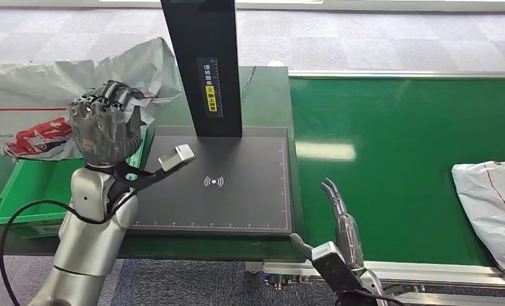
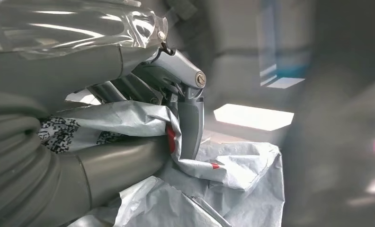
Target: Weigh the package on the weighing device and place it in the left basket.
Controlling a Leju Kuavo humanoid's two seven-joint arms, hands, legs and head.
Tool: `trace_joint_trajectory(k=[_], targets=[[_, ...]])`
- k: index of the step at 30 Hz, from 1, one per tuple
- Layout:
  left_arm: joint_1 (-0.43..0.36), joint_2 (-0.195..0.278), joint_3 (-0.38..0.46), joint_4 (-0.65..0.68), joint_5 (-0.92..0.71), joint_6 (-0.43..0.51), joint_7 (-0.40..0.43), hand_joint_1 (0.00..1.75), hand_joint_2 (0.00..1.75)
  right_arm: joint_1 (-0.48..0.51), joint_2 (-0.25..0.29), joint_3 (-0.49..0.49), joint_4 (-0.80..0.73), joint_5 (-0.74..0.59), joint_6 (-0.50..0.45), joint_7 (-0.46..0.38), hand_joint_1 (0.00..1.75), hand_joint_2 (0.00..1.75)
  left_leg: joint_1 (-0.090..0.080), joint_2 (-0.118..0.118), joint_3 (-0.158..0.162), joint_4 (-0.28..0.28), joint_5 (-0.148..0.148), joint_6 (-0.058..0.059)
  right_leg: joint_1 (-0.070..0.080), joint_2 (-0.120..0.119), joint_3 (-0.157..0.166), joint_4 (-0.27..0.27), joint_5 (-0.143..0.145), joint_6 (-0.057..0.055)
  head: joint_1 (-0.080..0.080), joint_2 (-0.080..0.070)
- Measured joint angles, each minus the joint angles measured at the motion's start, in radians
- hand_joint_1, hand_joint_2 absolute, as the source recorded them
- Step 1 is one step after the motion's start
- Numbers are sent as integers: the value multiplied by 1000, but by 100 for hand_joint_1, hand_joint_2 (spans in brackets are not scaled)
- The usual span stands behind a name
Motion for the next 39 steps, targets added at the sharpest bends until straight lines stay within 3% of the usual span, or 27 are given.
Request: trace_joint_trajectory(k=[3,10,21,24,29,39], targets=[[-77,13,63,177,33,-1,63,175,175,17,0,-1,-22,20,16,14,0,175,0,1,0,0,0,0,0,1,0,1,0,0,0,0],[-165,60,188,441,78,11,74,175,175,19,-1,-1,-29,32,47,27,0,175,0,1,-1,0,0,0,0,1,-1,1,0,0,0,0],[-194,84,267,627,58,-21,113,175,175,10,4,12,-29,76,88,37,0,175,0,1,-1,0,0,0,0,1,-1,1,0,0,0,0],[-195,87,281,673,74,-67,121,164,175,0,8,12,-28,85,101,42,0,175,0,1,-1,0,0,0,0,1,-1,1,0,0,0,0],[-198,80,306,735,151,-168,83,157,175,-19,11,13,-18,100,115,47,0,175,0,1,-1,0,0,0,0,1,-1,1,0,0,0,0],[-207,69,323,782,170,-185,70,157,175,-28,11,13,-3,103,115,50,0,175,0,1,-1,0,0,0,0,1,-2,1,0,0,0,0]])
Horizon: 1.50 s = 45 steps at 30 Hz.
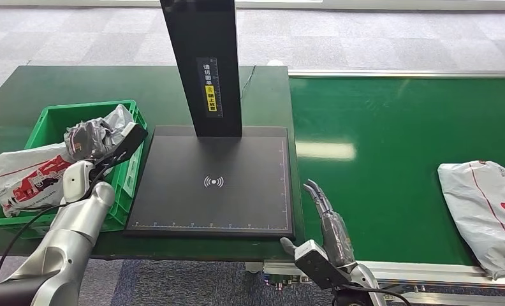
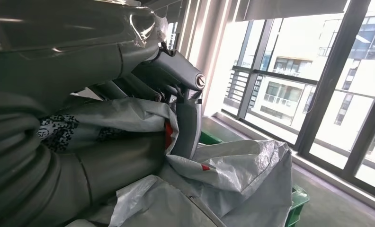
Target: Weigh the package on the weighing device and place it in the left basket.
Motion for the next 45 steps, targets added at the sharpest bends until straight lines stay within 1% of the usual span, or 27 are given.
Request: trace_joint_trajectory(k=[9,10,12,13,14,16,17,18,20,23,25,28,32,35,39,41,43,45], targets=[[-4,-4,7,16,0,0,0,157,175,0,0,0,2,0,0,0,0,175,0,0,0,0,0,0,0,0,0,0,0,0,0,0],[-4,-4,7,16,0,0,0,156,175,0,0,0,2,0,0,0,0,175,0,0,0,0,0,0,0,0,0,0,0,0,0,0],[-5,-5,8,17,1,-1,-1,146,175,0,0,0,2,0,0,0,0,175,0,0,0,0,0,0,0,0,0,0,0,0,0,0],[-5,-5,8,18,7,-7,-7,129,175,0,0,0,2,0,0,0,0,175,0,0,0,0,0,0,0,0,0,0,0,0,0,0],[-5,-5,9,18,21,-22,-18,99,175,-1,0,0,3,0,0,0,0,175,0,0,0,0,0,0,0,0,0,0,0,0,0,0],[-6,-7,11,19,67,-74,-59,31,175,-1,0,0,3,1,1,0,0,175,0,0,0,0,0,0,0,0,0,0,0,0,0,0],[-5,-9,12,19,91,-101,-82,9,175,-2,0,0,4,1,2,0,0,175,0,0,0,0,0,0,0,0,0,0,0,0,0,0],[-4,-11,12,19,109,-118,-101,0,175,-4,0,0,5,1,4,0,0,175,0,0,0,0,0,0,0,0,0,0,0,0,0,0],[0,-16,12,18,127,-126,-122,0,175,-8,0,0,8,2,9,0,0,175,0,0,0,0,0,0,0,0,1,0,0,0,0,0],[16,-25,7,8,152,-99,-145,0,175,-13,-1,0,11,3,14,0,0,175,0,0,0,0,0,0,0,0,1,0,0,0,0,0],[33,-29,3,-13,187,-64,-176,0,175,-13,-2,0,12,2,14,-1,0,175,0,0,0,0,0,0,0,0,1,0,0,0,0,0],[69,-39,-3,-74,299,11,-264,0,175,-13,-7,0,13,-3,15,-2,0,175,0,0,0,0,0,0,0,0,1,0,0,0,0,0],[145,-58,-35,-200,481,100,-372,0,175,-14,-16,2,14,-21,11,-10,0,175,0,0,0,0,0,0,0,0,0,0,0,0,0,0],[224,-70,-84,-304,527,186,-401,0,175,-17,-25,10,24,-41,-4,-27,0,175,0,0,0,0,-1,0,0,0,0,0,0,0,0,0],[290,-74,-136,-396,540,221,-429,0,175,-24,-36,23,39,-55,-18,-35,0,175,0,0,0,0,0,0,0,0,1,0,0,0,0,0],[310,-84,-130,-435,530,226,-492,0,175,-24,-39,28,45,-59,-24,-36,0,175,0,0,0,0,0,0,0,0,1,0,0,0,0,0],[331,-105,-107,-481,559,228,-606,0,175,-24,-42,34,51,-62,-30,-39,0,175,0,0,0,0,0,0,0,0,1,0,0,0,0,0],[357,-128,-89,-532,635,229,-708,0,175,-24,-43,39,56,-64,-38,-43,0,175,0,0,0,0,0,0,0,0,1,0,0,0,0,0]])
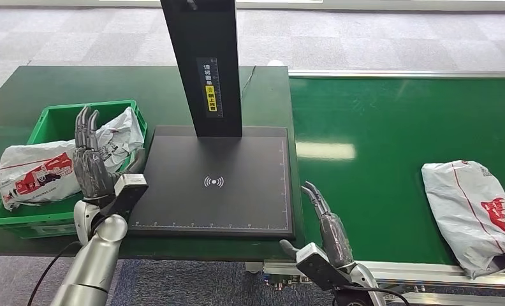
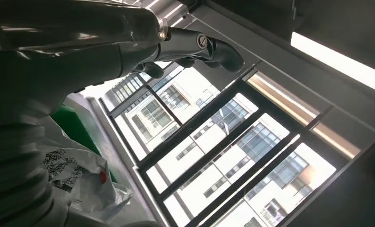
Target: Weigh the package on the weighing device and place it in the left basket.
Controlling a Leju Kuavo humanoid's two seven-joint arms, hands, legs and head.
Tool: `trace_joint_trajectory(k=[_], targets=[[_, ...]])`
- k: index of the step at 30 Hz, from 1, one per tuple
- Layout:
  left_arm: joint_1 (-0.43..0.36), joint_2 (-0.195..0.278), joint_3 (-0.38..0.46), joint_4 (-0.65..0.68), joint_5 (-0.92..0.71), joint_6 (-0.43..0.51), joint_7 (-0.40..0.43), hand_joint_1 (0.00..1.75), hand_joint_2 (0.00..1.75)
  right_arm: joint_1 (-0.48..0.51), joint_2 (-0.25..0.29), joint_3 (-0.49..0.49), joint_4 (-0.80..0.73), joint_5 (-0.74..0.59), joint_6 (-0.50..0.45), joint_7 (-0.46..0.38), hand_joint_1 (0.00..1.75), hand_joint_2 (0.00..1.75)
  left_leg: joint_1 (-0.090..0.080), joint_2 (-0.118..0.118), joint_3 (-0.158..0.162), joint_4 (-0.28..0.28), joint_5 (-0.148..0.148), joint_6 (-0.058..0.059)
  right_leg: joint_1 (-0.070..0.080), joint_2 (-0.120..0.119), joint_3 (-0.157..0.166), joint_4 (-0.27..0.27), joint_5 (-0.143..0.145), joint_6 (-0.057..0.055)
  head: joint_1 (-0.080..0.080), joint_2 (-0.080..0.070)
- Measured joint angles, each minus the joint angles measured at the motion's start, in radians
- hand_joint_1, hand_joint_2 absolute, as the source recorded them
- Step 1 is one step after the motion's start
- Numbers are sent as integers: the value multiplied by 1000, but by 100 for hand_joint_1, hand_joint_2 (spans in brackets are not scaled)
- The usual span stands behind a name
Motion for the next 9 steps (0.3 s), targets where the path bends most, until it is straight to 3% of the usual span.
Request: trace_joint_trajectory(k=[2,5,9], targets=[[30,-21,0,-55,69,0,-39,0,175,0,0,2,4,-5,-11,-4,0,175,0,0,0,0,0,0,0,0,0,0,0,0,0,0],[69,-36,-38,-127,202,-32,13,0,175,0,-1,2,7,-32,-29,-15,0,175,0,0,0,0,0,0,0,0,0,0,0,0,0,0],[106,-39,-130,-171,432,-225,124,0,175,0,-1,-2,8,-97,-28,-38,0,175,0,-1,0,0,0,0,0,-1,0,-1,0,0,0,0]])
